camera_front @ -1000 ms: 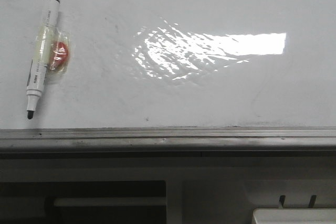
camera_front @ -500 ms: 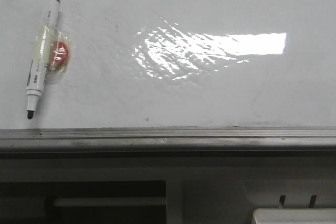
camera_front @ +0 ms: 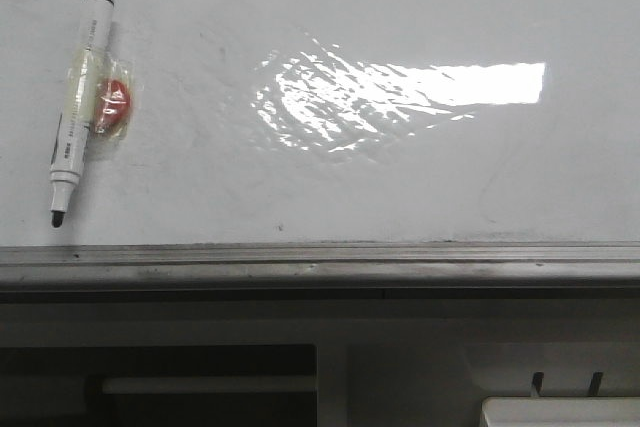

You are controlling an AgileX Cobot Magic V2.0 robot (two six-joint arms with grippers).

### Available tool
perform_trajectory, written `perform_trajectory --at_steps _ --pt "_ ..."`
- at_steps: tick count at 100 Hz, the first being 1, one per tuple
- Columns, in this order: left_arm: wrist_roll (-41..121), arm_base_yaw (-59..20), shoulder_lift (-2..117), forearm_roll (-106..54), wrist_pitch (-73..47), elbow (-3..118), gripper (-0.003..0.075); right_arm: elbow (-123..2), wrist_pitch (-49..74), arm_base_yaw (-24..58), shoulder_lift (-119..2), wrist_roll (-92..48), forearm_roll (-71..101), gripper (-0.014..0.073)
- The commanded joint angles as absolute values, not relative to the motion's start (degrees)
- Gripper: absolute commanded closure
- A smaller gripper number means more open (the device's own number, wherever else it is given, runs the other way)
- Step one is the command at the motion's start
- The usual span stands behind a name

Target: Write number 9 on whiteboard

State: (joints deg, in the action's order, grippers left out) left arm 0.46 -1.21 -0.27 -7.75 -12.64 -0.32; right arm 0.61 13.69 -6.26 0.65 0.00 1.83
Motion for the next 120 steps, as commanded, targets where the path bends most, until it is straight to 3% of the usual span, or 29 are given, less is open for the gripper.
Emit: perform_trajectory --at_steps 1,51,94,120 --pt "0.4 -1.6 -1.9 -8.0 -7.6 -2.7 0.074 2.1 8.6 -6.7 1.5 -0.4 2.0 0.0663" --pt "0.4 -1.6 -1.9 -11.7 -2.0 -2.5 0.0741 1.5 -1.2 -6.7 1.5 -0.4 4.5 0.0663" --pt "0.6 -1.6 7.0 -13.1 -14.2 9.7 0.0741 -13.9 16.8 -6.7 -11.5 -0.4 5.3 0.0663" --pt "0.6 -1.6 12.7 -7.4 -13.0 15.0 0.074 -16.0 17.3 -6.7 -18.3 -0.4 10.7 0.0663"
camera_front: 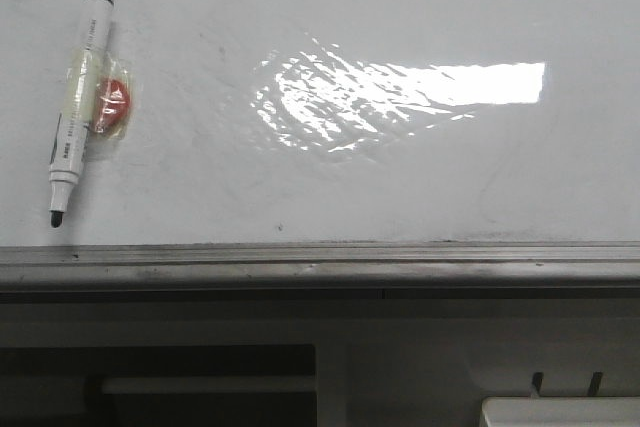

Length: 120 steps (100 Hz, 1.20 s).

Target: Write number 9 on whiteboard

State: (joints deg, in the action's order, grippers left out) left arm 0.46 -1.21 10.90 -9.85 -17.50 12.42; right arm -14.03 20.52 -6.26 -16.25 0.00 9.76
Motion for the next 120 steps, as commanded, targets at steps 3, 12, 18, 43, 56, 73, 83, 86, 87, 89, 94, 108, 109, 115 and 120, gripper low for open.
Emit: perform_trajectory --at_steps 3,12,18,43,56,73,83,86,87,89,94,108,109,115,120 --pt "0.6 -1.6 12.8 -7.3 -12.1 15.0 0.074 -15.9 17.3 -6.7 -18.5 -0.4 10.7 0.0663" --pt "0.6 -1.6 12.8 -7.3 -10.1 15.0 0.0731 -15.9 18.5 -6.7 -18.7 -0.4 10.7 0.0663" --pt "0.6 -1.6 12.8 -7.1 -8.3 15.0 0.0676 -15.9 19.1 -6.7 -18.7 -0.4 10.7 0.0663" --pt "0.6 -1.6 12.9 -7.2 0.0 12.9 0.0323 -15.9 19.2 -6.7 -18.7 -0.4 10.7 0.0663" --pt "0.6 -1.6 12.9 -7.7 3.3 11.6 0.0325 -15.9 19.2 -6.7 -18.7 -0.4 10.7 0.0663" --pt "0.6 -6.8 16.3 -10.1 3.8 11.8 0.0331 -15.9 19.2 -6.7 -18.7 -0.4 10.7 0.0663" --pt "0.6 -13.1 20.2 -9.9 5.7 11.8 0.0332 -15.9 19.2 -6.7 -18.7 -0.4 10.7 0.0663" --pt "0.6 -15.5 21.2 -9.9 6.6 11.8 0.0332 -15.9 19.2 -6.7 -18.7 -0.4 10.7 0.0663" --pt "0.6 -16.0 21.5 -9.9 7.1 11.8 0.0332 -15.9 19.2 -6.7 -18.7 -0.4 10.7 0.0663" --pt "0.6 -17.5 22.3 -9.9 7.6 11.8 0.0332 -15.9 19.2 -6.7 -18.7 -0.4 10.7 0.0663" --pt "0.6 -21.0 24.2 -9.9 9.5 11.8 0.0332 -15.9 19.2 -6.7 -18.7 -0.4 10.7 0.0663" --pt "0.6 -30.9 30.9 -9.9 13.1 11.8 0.0332 -15.9 19.2 -6.7 -18.7 -0.4 10.7 0.0663" --pt "0.6 -31.3 31.3 -9.9 13.4 11.8 0.0332 -15.9 19.2 -6.7 -18.7 -0.4 10.7 0.0663" --pt "0.6 -35.0 34.4 -9.9 15.0 11.8 0.0332 -15.9 19.2 -6.7 -18.7 -0.4 10.7 0.0663" --pt "0.6 -37.6 37.0 -9.9 16.7 11.8 0.0332 -15.9 19.2 -6.7 -18.7 -0.4 10.7 0.0663"
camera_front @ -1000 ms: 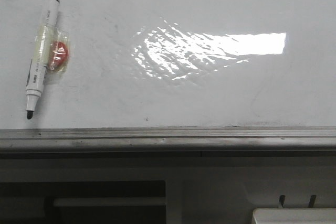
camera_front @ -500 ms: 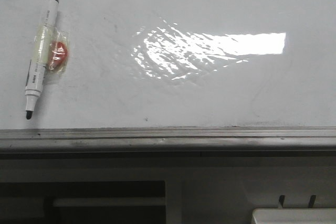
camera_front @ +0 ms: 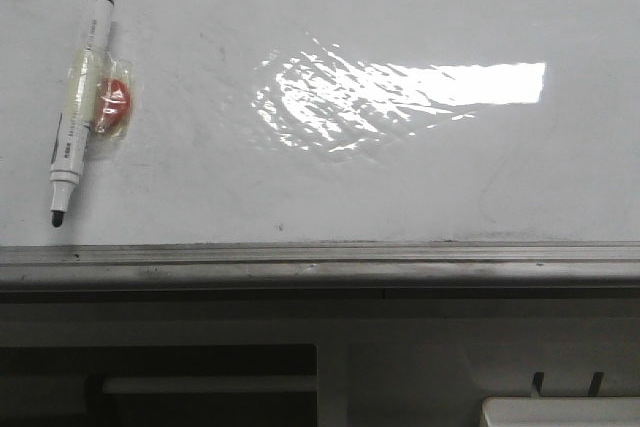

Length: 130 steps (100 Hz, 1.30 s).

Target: Write number 9 on whiteboard

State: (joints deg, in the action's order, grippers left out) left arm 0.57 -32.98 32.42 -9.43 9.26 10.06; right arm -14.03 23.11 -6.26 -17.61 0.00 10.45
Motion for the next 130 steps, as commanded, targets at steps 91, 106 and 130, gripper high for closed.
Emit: perform_trajectory --at_steps 91,106,130 --pt "0.0 -43.4 70.1 -17.2 44.9 11.8 0.0739 -15.9 19.7 1.8 -18.8 -0.4 13.1 0.0663" --pt "0.5 -43.4 70.1 -17.2 44.8 11.8 0.074 -16.0 22.7 12.7 -22.5 -0.4 12.7 0.0663" --pt "0.5 -43.4 67.2 -1.9 44.8 11.8 0.074 -21.6 24.8 26.8 -32.8 -0.9 13.1 0.0633"
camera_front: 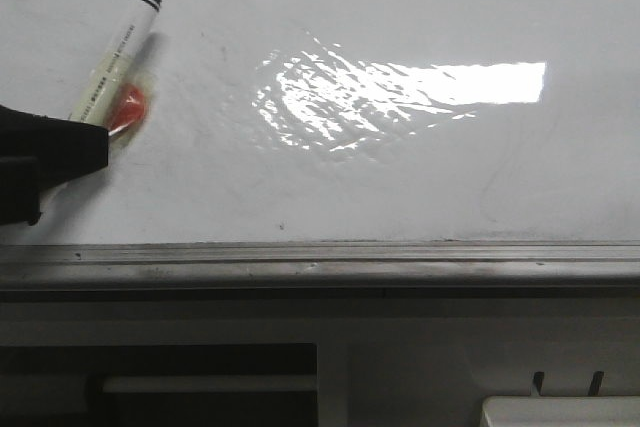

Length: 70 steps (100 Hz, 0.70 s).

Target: Write number 9 on whiteboard

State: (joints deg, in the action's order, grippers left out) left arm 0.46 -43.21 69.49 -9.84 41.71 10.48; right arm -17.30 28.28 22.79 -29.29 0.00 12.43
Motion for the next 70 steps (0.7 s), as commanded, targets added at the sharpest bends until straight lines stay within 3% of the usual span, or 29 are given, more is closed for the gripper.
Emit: perform_trajectory --at_steps 1,6,19,26,44,70 --pt "0.5 -43.4 67.0 -0.3 44.8 11.8 0.074 -21.8 24.8 27.1 -33.0 -0.9 13.1 0.0626" --pt "0.5 -43.4 65.8 5.4 44.6 11.9 0.074 -23.4 23.8 29.9 -34.7 -0.9 13.2 0.057" --pt "0.5 -43.4 64.2 14.7 44.1 12.3 0.074 -28.4 21.8 37.6 -38.2 -3.2 13.2 0.0284" --pt "0.7 -43.4 64.2 19.0 44.2 12.6 0.074 -30.8 20.5 41.4 -39.5 -4.0 13.2 0.0205" --pt "0.7 -43.4 64.2 27.2 46.9 12.9 0.074 -35.2 16.4 48.5 -43.7 -4.0 13.2 0.0202" --pt "0.7 -43.4 64.2 27.0 48.6 12.9 0.074 -40.2 11.2 51.2 -52.5 -4.0 13.4 0.0202"
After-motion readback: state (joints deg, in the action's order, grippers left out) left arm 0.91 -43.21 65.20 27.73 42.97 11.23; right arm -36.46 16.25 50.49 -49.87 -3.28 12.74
